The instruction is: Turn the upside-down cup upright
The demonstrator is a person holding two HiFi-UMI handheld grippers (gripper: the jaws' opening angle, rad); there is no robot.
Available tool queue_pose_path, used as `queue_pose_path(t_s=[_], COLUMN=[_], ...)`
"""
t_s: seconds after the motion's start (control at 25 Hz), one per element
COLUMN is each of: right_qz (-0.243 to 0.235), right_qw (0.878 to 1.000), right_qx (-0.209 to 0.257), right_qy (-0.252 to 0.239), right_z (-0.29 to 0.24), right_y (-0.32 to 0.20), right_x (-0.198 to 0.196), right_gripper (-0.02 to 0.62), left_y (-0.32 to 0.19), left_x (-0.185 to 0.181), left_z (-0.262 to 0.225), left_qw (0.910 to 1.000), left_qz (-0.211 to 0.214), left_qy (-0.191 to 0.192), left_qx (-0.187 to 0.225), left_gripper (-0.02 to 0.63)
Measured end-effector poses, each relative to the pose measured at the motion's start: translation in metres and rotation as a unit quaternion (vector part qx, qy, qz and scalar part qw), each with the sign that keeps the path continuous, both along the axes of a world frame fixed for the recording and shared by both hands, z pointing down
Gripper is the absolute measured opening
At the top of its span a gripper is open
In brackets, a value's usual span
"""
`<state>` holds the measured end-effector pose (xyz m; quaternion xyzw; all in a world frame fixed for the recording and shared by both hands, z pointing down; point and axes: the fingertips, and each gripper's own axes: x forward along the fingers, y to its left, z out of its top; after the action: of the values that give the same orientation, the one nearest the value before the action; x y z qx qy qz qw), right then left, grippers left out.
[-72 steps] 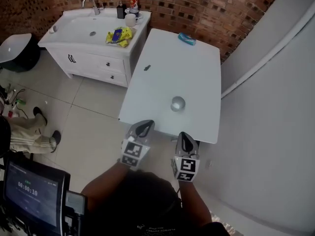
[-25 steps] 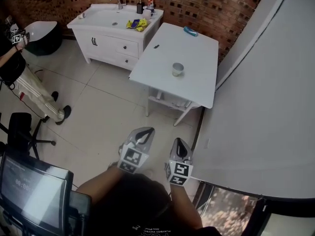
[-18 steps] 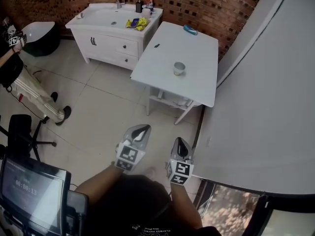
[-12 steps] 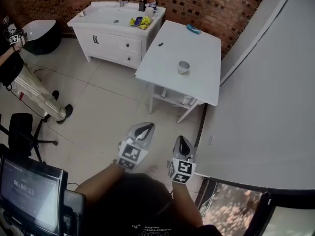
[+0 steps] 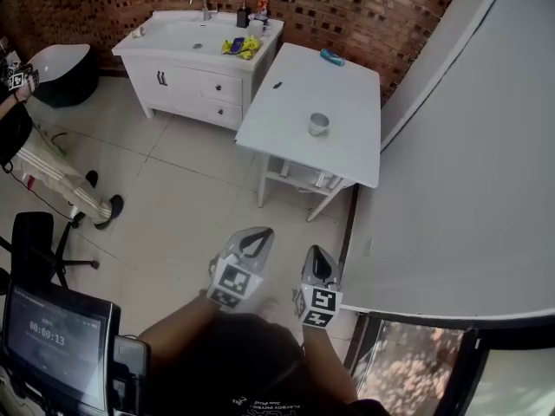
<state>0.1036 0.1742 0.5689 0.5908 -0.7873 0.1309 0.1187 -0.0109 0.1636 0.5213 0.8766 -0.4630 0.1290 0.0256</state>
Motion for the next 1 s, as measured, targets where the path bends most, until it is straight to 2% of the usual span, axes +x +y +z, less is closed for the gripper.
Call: queue_pose_path(t_s=[0.6, 0.72, 0.84, 1.0], right_qz=[0.016, 0.015, 0.016, 0.011], right_qw=[1.000, 1.000, 1.000, 0.999], right_qx=[-0.002, -0.003, -0.006, 0.001], right_qy=[0.011, 0.015, 0.020, 0.043], right_z=[-0.021, -0.022, -0.023, -0.027], right_y=[-0.005, -0.011, -0.009, -0.005], right_x=[-0.037, -0.048, -0.046, -0.044], right_gripper=[0.012, 0.012, 0.012, 0.012], left_y=[-0.013, -0.022, -0.021, -0.019], left_x=[-0.037, -0.049, -0.052, -0.052], left_z=[-0.019, -0.016, -0.015, -0.012], left_qw=[0.9998, 0.9999, 1.0000, 0.9999], left_qz=[0.008, 0.009, 0.004, -0.004], left_qy=[0.017, 0.006, 0.001, 0.014], left_qx=[-0.011, -0.002, -0.001, -0.007], left_gripper=[-0.005, -0.005, -0.005, -0.005])
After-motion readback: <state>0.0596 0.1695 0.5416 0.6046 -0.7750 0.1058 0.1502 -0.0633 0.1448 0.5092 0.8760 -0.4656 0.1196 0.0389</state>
